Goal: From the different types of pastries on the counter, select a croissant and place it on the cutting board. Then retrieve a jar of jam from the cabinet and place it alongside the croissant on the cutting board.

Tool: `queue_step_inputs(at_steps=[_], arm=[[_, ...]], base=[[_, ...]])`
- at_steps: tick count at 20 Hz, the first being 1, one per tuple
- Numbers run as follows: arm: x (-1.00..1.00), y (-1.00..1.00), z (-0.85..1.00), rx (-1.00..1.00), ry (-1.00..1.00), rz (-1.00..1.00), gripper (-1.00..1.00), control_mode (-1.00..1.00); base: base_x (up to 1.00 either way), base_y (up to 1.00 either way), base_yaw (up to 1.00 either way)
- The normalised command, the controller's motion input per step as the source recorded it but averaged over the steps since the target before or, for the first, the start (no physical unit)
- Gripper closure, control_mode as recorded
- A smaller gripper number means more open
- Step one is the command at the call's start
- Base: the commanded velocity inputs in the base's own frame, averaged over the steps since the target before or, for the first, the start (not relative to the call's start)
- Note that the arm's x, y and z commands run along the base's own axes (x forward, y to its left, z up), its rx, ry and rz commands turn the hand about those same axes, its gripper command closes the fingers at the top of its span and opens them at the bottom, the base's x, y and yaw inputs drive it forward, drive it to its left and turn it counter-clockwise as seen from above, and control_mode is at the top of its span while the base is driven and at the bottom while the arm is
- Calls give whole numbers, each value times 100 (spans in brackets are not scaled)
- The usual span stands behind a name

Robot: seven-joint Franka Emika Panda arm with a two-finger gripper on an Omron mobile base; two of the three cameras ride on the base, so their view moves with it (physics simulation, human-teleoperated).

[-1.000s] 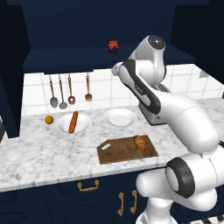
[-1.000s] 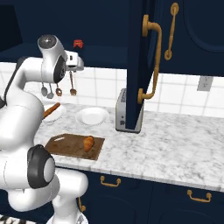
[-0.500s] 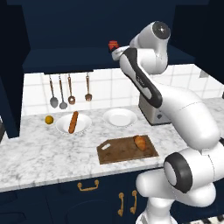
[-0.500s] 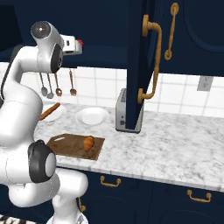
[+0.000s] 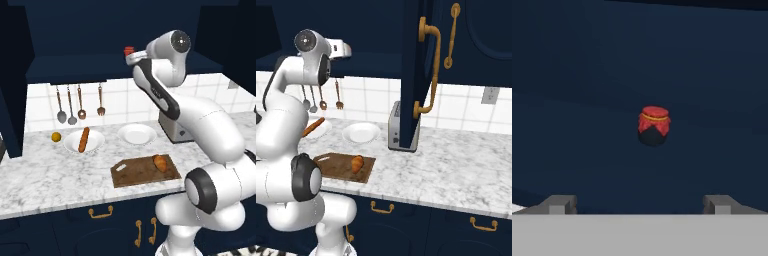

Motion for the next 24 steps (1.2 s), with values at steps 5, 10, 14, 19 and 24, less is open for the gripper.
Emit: queue_step_inputs(at_steps=[5, 10, 14, 19, 24], arm=[[45, 0, 5, 0, -4, -5, -100, -100], [39, 0, 0, 0, 0, -10, -100, -100], [18, 8, 0, 1, 0, -5, -100, -100], [25, 7, 0, 10, 0, 0, -100, -100], [2, 0, -2, 0, 0, 0, -100, -100]], base=[[0, 0, 0], [0, 0, 0], [0, 0, 0], [0, 0, 0], [0, 0, 0]])
